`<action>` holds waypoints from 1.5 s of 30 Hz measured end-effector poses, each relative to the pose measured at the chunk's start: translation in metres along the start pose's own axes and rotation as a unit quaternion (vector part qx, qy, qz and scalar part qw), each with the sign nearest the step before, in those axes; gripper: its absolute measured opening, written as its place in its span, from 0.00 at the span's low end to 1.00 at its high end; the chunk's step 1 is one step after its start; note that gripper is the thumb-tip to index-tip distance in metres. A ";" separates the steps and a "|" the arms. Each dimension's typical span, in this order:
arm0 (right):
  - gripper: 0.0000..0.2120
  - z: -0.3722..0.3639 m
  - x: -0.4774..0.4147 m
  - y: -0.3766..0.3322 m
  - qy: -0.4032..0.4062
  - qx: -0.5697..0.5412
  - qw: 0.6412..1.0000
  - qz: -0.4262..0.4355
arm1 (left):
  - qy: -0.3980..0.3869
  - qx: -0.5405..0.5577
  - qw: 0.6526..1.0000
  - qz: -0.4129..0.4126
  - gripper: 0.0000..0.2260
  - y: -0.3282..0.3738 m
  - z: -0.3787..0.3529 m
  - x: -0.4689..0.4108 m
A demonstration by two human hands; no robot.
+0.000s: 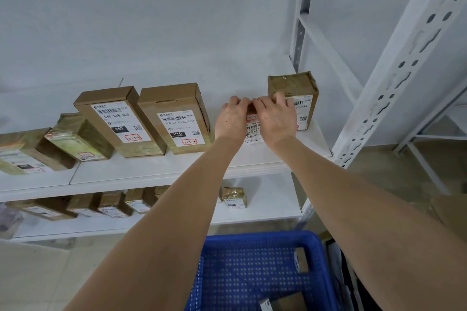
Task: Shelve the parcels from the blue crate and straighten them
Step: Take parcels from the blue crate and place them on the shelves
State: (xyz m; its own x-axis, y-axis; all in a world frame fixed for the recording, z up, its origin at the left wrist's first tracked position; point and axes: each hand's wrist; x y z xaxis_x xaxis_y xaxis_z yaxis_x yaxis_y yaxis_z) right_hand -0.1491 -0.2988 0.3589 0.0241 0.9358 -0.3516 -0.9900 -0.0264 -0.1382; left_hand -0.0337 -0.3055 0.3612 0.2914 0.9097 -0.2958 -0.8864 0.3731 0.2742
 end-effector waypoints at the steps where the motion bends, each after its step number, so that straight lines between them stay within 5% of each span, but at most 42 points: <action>1: 0.13 -0.001 0.000 0.000 0.002 0.004 1.000 -0.001 | 0.001 0.005 1.000 0.002 0.19 0.001 0.000 0.000; 14: 0.25 0.016 0.015 -0.007 -0.049 0.025 0.998 -0.020 | -0.070 0.008 0.997 0.044 0.30 0.011 0.025 0.021; 27: 0.27 0.039 0.100 -0.032 -0.076 -0.025 0.997 0.013 | -0.079 -0.032 0.992 0.098 0.26 0.029 0.045 0.110; 36: 0.24 -0.039 0.229 -0.017 -0.216 -0.016 0.976 -0.006 | -0.205 -0.001 0.968 0.142 0.25 0.021 -0.047 0.225; 45: 0.23 -0.174 0.357 0.024 -0.400 0.035 0.909 -0.112 | -0.376 0.050 0.911 0.159 0.24 0.013 -0.203 0.332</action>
State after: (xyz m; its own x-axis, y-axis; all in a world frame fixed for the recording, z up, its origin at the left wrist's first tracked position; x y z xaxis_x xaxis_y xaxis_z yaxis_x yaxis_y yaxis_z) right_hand -0.1405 -0.0267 0.0687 0.1463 0.8716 0.4679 -0.9796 0.1934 -0.0540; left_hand -0.0209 -0.0355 0.0807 0.2230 0.8283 0.5140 -0.9427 0.0490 0.3299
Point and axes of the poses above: each hand's wrist, its own x-axis away from the middle knuckle, its own z-axis out of the back of the hand, y = z × x, and after that the axes turned 12 degrees about -z, right-handed
